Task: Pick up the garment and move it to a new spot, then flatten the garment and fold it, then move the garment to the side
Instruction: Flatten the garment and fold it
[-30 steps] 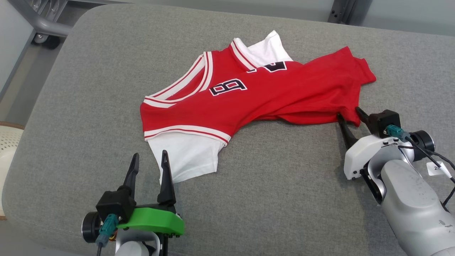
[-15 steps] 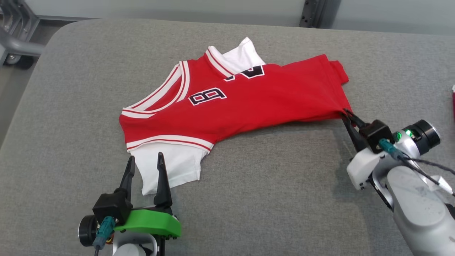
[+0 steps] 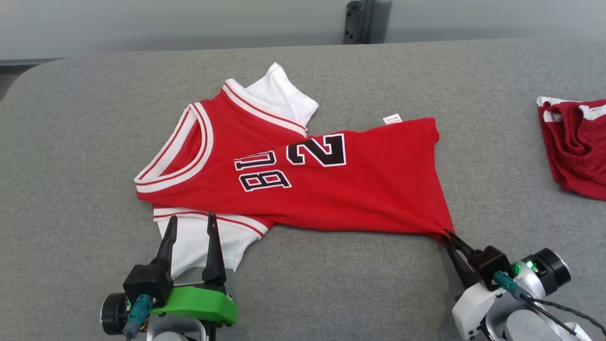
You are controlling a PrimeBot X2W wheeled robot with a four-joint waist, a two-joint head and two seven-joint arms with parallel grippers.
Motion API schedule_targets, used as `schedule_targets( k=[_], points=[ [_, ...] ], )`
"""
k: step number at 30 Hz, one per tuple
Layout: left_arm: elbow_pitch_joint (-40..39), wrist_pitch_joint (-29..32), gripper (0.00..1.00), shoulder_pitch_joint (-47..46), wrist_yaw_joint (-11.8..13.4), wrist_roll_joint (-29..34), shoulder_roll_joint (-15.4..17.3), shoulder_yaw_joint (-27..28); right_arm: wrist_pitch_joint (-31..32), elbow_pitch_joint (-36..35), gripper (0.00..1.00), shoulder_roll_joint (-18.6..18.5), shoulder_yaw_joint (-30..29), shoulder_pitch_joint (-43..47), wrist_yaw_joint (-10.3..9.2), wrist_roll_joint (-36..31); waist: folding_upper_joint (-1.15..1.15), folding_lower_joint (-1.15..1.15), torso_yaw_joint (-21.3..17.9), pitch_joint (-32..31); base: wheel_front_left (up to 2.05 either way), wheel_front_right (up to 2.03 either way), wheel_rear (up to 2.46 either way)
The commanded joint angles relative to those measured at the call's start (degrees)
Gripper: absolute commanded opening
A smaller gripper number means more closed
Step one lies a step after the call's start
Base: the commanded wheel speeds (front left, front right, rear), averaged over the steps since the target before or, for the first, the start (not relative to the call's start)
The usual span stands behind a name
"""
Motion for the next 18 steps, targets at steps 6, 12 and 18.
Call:
schedule_targets(
  k=[6,12,18],
  points=[
    [0.40,0.05,1.00,1.21,-0.04,0.35,0.85,-0.25,-0.04,-2.47,0.00,1.84,-2.80,4.46,-0.07,-1.11,0.00,0.00,-4.24,-1.76,0.00,0.00,0.00],
    [0.20,0.20,1.00,1.43,0.30,0.13,1.10,-0.44,-0.38,-5.26,1.00,3.15,-2.76,7.28,-0.06,-1.25,0.00,0.00,-5.75,-2.21,0.00,0.00,0.00],
    [0.16,0.20,1.00,1.57,0.52,-0.42,1.33,-0.21,0.24,-7.68,1.00,3.87,-2.42,10.29,-0.06,0.20,0.00,0.00,-6.93,-2.60,0.00,0.00,0.00]
  ],
)
